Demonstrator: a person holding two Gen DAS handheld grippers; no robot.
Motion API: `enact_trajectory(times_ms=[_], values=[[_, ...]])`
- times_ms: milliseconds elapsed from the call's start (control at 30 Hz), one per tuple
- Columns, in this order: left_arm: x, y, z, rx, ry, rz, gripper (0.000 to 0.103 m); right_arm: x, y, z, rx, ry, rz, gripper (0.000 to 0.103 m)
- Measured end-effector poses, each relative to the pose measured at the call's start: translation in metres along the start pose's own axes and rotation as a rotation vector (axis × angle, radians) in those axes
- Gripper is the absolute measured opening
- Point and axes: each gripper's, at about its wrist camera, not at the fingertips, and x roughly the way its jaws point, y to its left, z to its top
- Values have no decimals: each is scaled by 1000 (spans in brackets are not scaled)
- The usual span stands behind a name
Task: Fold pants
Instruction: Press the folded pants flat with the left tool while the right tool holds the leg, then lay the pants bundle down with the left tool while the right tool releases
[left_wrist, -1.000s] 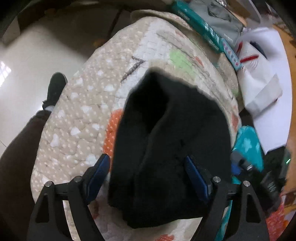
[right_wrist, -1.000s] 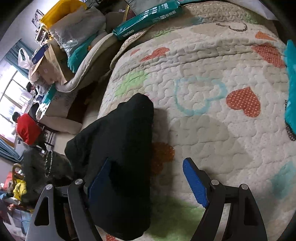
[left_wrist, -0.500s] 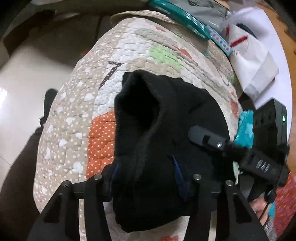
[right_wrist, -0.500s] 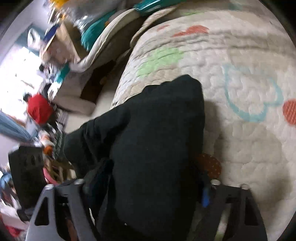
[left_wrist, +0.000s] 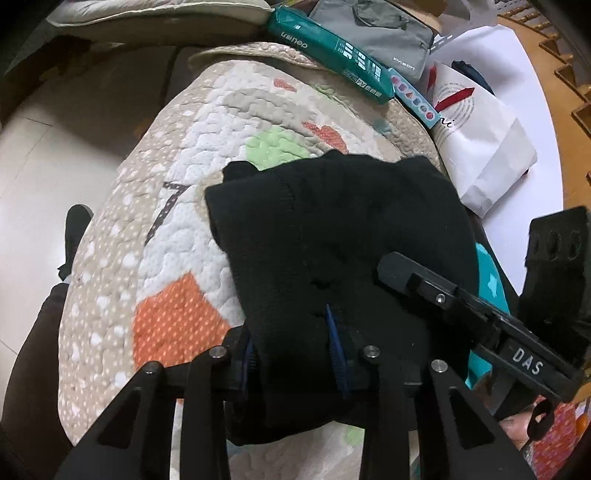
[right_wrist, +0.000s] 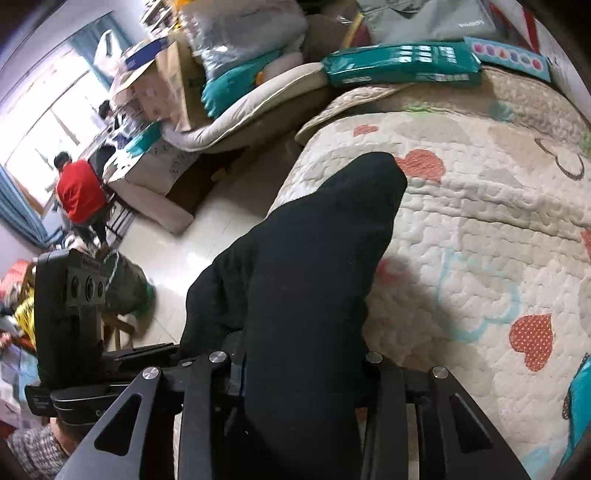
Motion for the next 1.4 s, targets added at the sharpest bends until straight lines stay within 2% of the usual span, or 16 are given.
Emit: enact_trajectory(times_ms=[100,200,267,300,333,367,500,567,633,700,733,833,900,1100,1233,1400], values=[[7,8,-1,-34,21,-15,40,14,-25,-9,73,34,-2,38],[8,15,-7,-36,5,2,40,24,-54,-23,136,51,-40,41],[8,16,-9,-27,2,-6,46,24,-79,-30,218,31,-19,51],[8,15,-9,-21,-1,-8,48,22,-90,-33,263,20,-20,64],[8,13,-10,-10,-3,-3,53,20,-98,-34,295,11,-29,70],[11,8,-9,15,-4,8,58,20,-104,-35,310,5,-25,73],[35,-2,-8,93,24,65,66,17,-112,-38,332,-9,17,75],[51,2,-8,78,43,64,74,17,-109,-40,309,-16,5,77],[51,-3,-9,75,23,70,76,19,-102,-40,279,-25,-7,80],[54,-15,-10,115,43,85,56,21,-96,-39,241,-30,-21,80],[55,-19,-11,131,57,86,43,23,-89,-38,221,-22,0,67],[46,-26,-8,139,56,78,30,20,-75,-34,159,-28,-27,50],[40,-23,-3,107,59,43,28,14,-70,-29,139,-32,-27,43],[30,-17,33,11,51,-46,27,3,-60,7,97,-69,-50,42],[42,-22,68,28,29,-17,28,12,-52,40,35,-75,-126,42],[71,-1,102,-38,48,15,35,42,-67,64,77,-40,-148,44]])
